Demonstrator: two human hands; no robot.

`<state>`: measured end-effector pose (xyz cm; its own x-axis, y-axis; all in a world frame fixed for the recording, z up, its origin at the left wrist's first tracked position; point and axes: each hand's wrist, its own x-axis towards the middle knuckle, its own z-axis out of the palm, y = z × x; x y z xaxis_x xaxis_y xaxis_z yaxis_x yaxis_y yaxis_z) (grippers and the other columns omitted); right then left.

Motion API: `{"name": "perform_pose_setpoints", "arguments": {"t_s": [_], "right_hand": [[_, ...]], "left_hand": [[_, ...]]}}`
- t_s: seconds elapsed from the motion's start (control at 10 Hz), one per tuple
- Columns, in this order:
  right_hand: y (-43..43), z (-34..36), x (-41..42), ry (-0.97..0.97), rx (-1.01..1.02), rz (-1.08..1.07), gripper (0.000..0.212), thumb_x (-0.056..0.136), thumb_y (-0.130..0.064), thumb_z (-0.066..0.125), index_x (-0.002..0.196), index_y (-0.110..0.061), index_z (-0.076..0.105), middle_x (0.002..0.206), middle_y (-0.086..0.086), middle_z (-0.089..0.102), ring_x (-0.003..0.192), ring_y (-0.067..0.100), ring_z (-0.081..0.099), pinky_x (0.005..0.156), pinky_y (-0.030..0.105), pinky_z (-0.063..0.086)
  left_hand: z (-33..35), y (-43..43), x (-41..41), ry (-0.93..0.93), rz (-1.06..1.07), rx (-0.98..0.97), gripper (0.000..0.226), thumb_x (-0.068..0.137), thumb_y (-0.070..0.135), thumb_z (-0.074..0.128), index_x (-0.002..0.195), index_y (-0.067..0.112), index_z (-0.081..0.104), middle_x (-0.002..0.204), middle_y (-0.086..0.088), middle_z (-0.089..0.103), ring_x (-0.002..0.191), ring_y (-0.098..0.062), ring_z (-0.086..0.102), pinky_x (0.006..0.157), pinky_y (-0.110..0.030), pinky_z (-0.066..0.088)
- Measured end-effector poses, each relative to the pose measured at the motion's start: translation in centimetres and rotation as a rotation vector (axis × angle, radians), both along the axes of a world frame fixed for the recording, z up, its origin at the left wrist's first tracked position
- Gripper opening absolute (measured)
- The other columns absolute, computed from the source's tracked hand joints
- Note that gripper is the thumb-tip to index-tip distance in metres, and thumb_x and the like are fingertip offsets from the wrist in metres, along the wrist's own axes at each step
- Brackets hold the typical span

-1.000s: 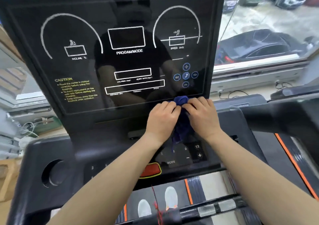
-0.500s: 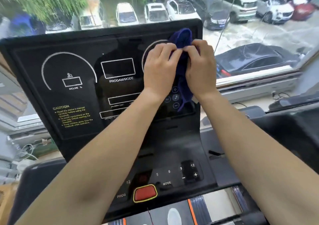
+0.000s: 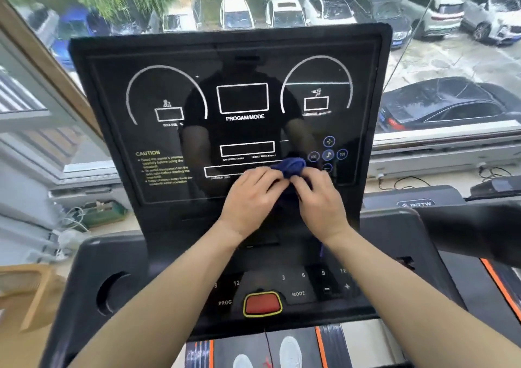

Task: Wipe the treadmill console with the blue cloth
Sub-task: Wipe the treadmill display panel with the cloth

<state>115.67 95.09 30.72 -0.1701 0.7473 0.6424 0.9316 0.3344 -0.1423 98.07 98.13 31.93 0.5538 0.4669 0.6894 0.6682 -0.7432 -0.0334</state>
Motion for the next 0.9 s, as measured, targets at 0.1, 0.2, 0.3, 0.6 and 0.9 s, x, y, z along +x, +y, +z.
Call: {"name": "perform_pose_setpoints", "arguments": {"t_s": [0.1, 0.2, 0.3, 0.6, 0.9], "right_hand": [[1.1, 0.2, -5.1, -0.043, 0.045, 0.133, 0.016, 0.093, -0.006, 0.061, 0.105, -0.001, 0.070, 0.108, 0.017, 0.067, 0.085, 0.032, 0.058, 0.066, 0.036, 0.051], [0.9, -0.1, -10.5, -0.136, 0.005, 0.339, 0.011, 0.094, -0.006, 0.062, 0.100, -0.002, 0.070, 0.103, 0.016, 0.067, 0.081, 0.031, 0.056, 0.064, 0.038, 0.052], [3.3, 2.1, -14.7, -0.334, 0.081, 0.549, 0.012, 0.096, -0.007, 0.058, 0.097, -0.002, 0.069, 0.098, 0.016, 0.065, 0.080, 0.032, 0.057, 0.067, 0.041, 0.052], [12.5, 17.6, -21.1, 0.078, 0.066, 0.361, 0.043, 0.103, -0.039, 0.035, 0.126, -0.013, 0.061, 0.126, 0.006, 0.057, 0.111, 0.019, 0.052, 0.087, 0.026, 0.040], [5.7, 4.9, -19.7, -0.142, 0.130, 0.419, 0.014, 0.098, -0.009, 0.058, 0.100, -0.002, 0.070, 0.108, 0.016, 0.066, 0.088, 0.033, 0.055, 0.069, 0.043, 0.051]], "left_hand": [[-0.1, -0.7, -5.5, -0.020, 0.126, -0.025, 0.017, 0.097, 0.009, 0.059, 0.103, 0.009, 0.075, 0.107, -0.007, 0.070, 0.098, -0.027, 0.062, 0.088, -0.036, 0.048], [-1.4, -2.3, -11.5, 0.002, 0.241, -0.081, 0.018, 0.094, 0.010, 0.058, 0.103, 0.007, 0.074, 0.107, -0.010, 0.070, 0.101, -0.028, 0.060, 0.087, -0.039, 0.051], [-0.9, -2.4, -16.6, 0.052, 0.318, -0.059, 0.019, 0.091, 0.011, 0.059, 0.103, 0.006, 0.073, 0.105, -0.013, 0.070, 0.098, -0.030, 0.056, 0.080, -0.042, 0.052], [14.7, 8.2, -19.8, -0.122, 0.510, 0.267, 0.017, 0.088, 0.011, 0.064, 0.103, 0.008, 0.072, 0.106, -0.011, 0.070, 0.095, -0.030, 0.061, 0.079, -0.037, 0.050], [2.0, -0.2, -19.0, -0.149, 0.461, 0.006, 0.018, 0.091, 0.004, 0.062, 0.105, 0.002, 0.072, 0.107, -0.015, 0.069, 0.094, -0.035, 0.062, 0.083, -0.043, 0.053]]}}
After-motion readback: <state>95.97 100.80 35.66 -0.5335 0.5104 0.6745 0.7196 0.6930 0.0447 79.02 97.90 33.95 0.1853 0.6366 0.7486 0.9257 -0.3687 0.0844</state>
